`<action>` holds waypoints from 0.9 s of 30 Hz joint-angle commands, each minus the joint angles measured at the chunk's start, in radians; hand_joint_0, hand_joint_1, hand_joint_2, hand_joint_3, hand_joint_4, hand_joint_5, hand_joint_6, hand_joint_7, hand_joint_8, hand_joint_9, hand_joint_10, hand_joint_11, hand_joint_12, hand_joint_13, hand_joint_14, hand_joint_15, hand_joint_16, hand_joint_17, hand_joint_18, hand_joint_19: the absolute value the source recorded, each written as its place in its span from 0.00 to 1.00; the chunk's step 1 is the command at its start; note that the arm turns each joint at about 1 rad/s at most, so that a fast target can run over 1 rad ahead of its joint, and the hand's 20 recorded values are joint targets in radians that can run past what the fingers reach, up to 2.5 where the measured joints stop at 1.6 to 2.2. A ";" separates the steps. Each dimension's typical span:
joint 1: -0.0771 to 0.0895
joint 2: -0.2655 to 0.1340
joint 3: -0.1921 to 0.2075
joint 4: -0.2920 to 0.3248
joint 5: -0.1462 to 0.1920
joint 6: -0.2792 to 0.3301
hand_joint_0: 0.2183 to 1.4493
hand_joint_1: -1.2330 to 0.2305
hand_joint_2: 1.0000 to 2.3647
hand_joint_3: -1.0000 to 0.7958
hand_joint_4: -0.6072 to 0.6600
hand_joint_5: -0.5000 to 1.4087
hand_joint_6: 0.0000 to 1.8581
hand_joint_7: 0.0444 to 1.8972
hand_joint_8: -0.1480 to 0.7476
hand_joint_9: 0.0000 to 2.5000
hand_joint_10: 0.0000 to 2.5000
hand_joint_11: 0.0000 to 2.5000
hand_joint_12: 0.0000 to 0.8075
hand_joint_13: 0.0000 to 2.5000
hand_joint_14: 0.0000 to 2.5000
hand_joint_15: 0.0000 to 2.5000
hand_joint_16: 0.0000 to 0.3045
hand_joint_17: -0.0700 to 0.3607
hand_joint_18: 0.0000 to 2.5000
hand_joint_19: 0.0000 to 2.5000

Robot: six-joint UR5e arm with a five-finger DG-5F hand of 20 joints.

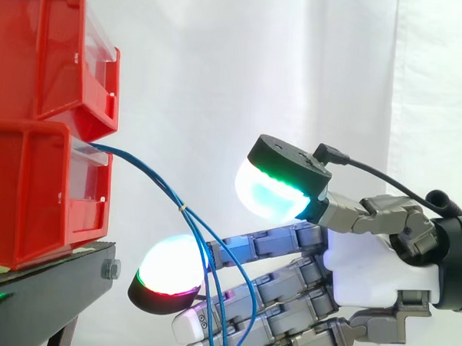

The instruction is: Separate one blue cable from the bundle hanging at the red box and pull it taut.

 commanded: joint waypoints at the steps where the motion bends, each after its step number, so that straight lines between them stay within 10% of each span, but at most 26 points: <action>1: 0.000 0.000 0.000 0.005 -0.014 0.002 0.28 0.39 0.00 0.28 0.66 0.17 0.27 0.40 0.49 0.24 0.00 0.14 0.45 0.22 0.00 0.09 0.15 0.39 0.21 0.20; 27: 0.000 0.000 0.013 0.025 -0.027 0.025 0.32 0.38 0.00 0.33 0.67 0.19 0.27 0.48 0.48 0.26 0.00 0.16 0.44 0.23 0.00 0.09 0.14 0.38 0.21 0.20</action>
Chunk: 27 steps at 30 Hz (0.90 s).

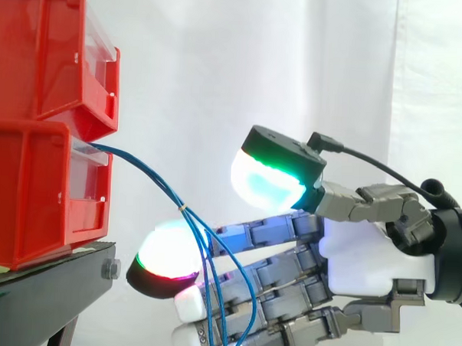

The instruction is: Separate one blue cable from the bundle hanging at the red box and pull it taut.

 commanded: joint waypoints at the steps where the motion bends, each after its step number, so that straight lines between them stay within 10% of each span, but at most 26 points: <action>1: 0.005 0.000 0.008 0.019 -0.014 0.005 0.32 0.38 0.00 0.33 0.67 0.19 0.27 0.49 0.48 0.26 0.00 0.16 0.44 0.23 0.00 0.09 0.14 0.38 0.22 0.20; 27: 0.015 -0.001 0.008 0.038 -0.014 0.009 0.35 0.37 0.01 0.40 0.62 0.20 0.28 0.63 0.49 0.28 0.00 0.19 0.44 0.25 0.00 0.11 0.14 0.38 0.24 0.21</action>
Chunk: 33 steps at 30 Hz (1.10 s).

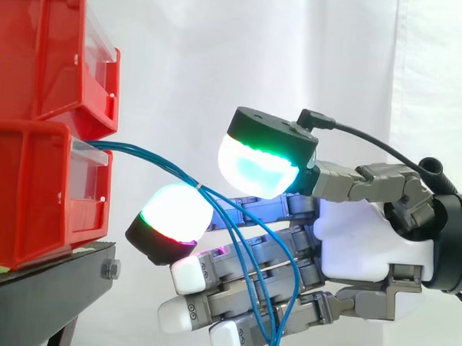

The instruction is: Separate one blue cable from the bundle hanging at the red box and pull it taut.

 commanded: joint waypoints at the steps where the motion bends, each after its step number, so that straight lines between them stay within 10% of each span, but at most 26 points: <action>1: 0.000 0.000 0.000 0.000 0.000 0.001 0.35 0.37 0.01 0.40 0.61 0.20 0.29 0.62 0.49 0.28 0.00 0.20 0.44 0.25 0.00 0.11 0.14 0.38 0.24 0.21; 33: -0.001 0.001 0.000 0.000 -0.002 0.006 0.32 0.31 0.01 0.46 0.60 0.17 0.49 0.47 0.56 0.34 0.00 0.27 0.49 0.31 0.00 0.13 0.16 0.41 0.32 0.21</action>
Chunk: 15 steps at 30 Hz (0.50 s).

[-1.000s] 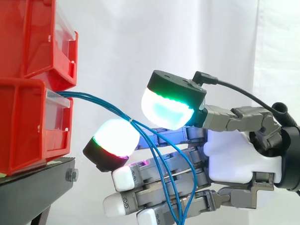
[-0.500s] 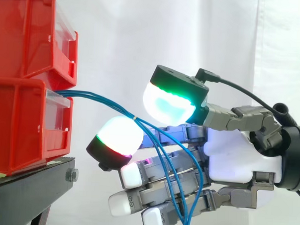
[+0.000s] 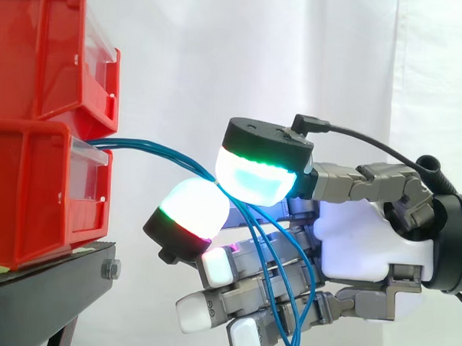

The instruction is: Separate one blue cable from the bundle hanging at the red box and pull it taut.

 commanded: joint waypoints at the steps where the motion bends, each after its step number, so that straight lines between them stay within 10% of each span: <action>1: 0.000 0.000 0.000 0.000 0.000 0.001 0.32 0.31 0.01 0.46 0.60 0.17 0.49 0.47 0.56 0.34 0.01 0.27 0.49 0.31 0.01 0.13 0.15 0.41 0.31 0.21; 15: -0.015 0.001 0.000 -0.035 -0.002 -0.001 0.35 0.28 0.01 0.38 0.58 0.17 0.49 0.48 0.53 0.34 0.01 0.28 0.45 0.31 0.00 0.13 0.14 0.38 0.30 0.22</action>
